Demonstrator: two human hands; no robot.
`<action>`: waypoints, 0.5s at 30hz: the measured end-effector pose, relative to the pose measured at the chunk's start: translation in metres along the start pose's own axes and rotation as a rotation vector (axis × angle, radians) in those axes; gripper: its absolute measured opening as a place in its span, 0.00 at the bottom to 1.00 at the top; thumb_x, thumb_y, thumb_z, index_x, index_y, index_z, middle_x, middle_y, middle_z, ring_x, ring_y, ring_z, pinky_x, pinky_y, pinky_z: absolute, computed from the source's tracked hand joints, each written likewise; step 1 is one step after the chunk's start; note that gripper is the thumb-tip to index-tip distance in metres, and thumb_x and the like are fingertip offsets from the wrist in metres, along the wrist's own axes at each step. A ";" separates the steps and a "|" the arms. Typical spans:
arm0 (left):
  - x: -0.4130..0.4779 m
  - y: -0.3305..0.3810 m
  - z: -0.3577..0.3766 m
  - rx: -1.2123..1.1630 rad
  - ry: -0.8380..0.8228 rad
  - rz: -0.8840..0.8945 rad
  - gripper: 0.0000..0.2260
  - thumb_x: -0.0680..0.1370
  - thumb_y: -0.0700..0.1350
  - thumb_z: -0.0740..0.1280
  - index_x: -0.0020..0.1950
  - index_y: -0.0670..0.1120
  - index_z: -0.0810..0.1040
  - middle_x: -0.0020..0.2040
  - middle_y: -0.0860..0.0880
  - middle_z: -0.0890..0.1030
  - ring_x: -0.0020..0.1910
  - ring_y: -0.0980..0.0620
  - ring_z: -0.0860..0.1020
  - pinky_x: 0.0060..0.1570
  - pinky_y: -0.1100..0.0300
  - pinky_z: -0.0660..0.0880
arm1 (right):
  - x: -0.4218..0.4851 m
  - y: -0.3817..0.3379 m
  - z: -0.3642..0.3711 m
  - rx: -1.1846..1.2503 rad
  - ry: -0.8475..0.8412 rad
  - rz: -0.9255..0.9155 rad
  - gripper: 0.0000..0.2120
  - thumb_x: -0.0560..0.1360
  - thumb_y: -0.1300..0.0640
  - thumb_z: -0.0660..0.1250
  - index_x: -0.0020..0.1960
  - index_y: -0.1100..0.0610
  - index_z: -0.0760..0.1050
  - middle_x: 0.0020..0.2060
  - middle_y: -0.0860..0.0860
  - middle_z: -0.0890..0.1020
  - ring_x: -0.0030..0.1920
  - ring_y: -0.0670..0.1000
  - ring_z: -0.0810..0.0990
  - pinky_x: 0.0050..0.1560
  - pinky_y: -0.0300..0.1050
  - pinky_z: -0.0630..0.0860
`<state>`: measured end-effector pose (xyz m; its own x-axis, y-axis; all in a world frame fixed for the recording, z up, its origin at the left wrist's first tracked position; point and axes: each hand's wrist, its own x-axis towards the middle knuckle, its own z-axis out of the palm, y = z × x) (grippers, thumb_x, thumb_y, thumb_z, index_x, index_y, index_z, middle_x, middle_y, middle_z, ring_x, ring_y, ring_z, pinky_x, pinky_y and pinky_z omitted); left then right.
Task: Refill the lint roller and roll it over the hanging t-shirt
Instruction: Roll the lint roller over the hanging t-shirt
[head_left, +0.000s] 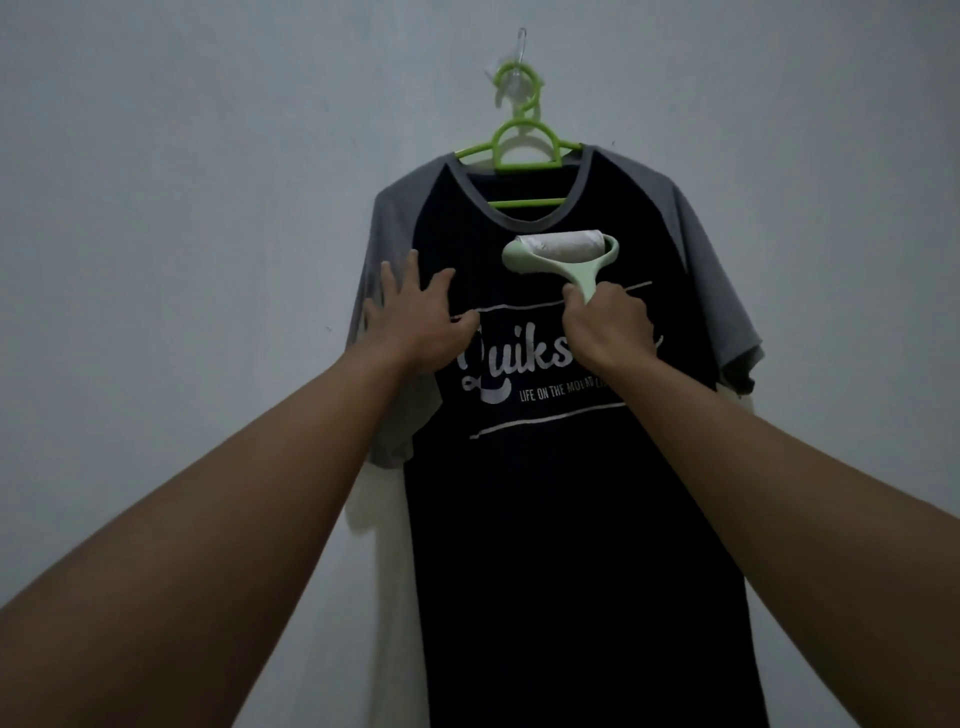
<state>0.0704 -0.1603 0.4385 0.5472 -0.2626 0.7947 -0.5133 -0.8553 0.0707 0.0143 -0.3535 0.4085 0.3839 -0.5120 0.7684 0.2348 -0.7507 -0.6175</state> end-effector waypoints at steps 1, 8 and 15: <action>0.001 0.000 0.003 0.011 0.001 0.002 0.34 0.81 0.63 0.59 0.84 0.54 0.53 0.85 0.44 0.41 0.82 0.36 0.38 0.78 0.33 0.45 | 0.000 0.001 0.003 -0.001 0.003 -0.005 0.21 0.83 0.43 0.54 0.56 0.59 0.75 0.41 0.52 0.76 0.38 0.52 0.76 0.35 0.45 0.66; 0.004 0.000 0.016 0.064 0.047 0.026 0.36 0.80 0.61 0.60 0.84 0.55 0.50 0.84 0.43 0.37 0.82 0.35 0.35 0.78 0.33 0.42 | 0.005 0.003 0.008 -0.012 0.011 -0.021 0.23 0.83 0.43 0.54 0.61 0.61 0.74 0.48 0.56 0.78 0.46 0.58 0.78 0.44 0.50 0.69; -0.006 -0.008 0.026 0.111 0.063 0.071 0.37 0.80 0.61 0.60 0.84 0.55 0.48 0.84 0.43 0.37 0.82 0.36 0.36 0.78 0.34 0.41 | -0.001 0.010 0.010 -0.033 -0.008 -0.014 0.23 0.83 0.43 0.53 0.62 0.61 0.74 0.50 0.57 0.79 0.47 0.58 0.78 0.43 0.49 0.70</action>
<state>0.0883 -0.1633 0.4177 0.4680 -0.2986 0.8317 -0.4707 -0.8808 -0.0514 0.0251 -0.3561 0.4001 0.3876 -0.4984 0.7755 0.2106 -0.7711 -0.6009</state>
